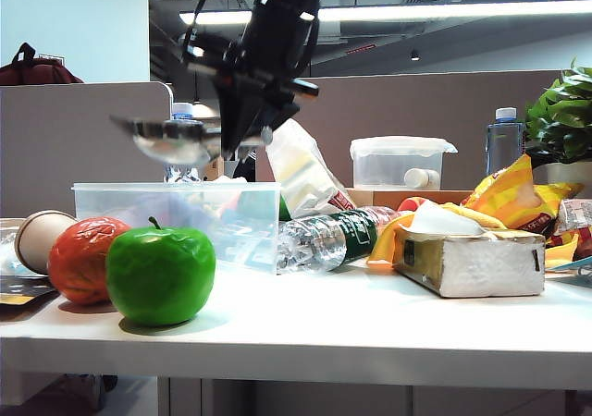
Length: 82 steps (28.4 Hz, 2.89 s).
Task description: Pick up the metal ice scoop from the table and place it inside the transparent plastic box.
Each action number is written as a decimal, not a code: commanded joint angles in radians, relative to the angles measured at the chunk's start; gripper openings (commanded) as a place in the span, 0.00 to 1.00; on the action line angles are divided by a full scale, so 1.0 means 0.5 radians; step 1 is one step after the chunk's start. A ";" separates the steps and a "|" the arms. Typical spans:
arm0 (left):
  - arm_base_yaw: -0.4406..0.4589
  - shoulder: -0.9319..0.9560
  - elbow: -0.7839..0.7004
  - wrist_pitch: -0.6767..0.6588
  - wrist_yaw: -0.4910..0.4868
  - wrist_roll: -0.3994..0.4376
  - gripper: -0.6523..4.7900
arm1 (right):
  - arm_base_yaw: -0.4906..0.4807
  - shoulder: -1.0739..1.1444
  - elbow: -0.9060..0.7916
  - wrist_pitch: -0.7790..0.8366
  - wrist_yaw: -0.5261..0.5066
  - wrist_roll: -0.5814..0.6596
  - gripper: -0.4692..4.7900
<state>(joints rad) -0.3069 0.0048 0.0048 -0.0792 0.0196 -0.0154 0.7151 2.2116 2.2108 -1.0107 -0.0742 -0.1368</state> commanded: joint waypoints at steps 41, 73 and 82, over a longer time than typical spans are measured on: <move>-0.060 0.001 0.003 0.012 0.007 0.008 0.11 | -0.021 -0.149 0.375 -0.753 0.347 0.031 0.08; 0.645 0.001 0.004 0.012 0.014 0.008 0.11 | -0.147 -1.911 -0.075 -0.618 0.736 0.174 0.08; 0.645 0.001 0.004 0.013 0.014 0.008 0.11 | -0.150 -2.961 -1.468 0.175 0.745 0.320 0.09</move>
<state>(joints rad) 0.0143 0.0048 0.0048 -0.0795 0.0238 -0.0154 0.6407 0.7849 1.5429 -1.0527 0.2932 0.0010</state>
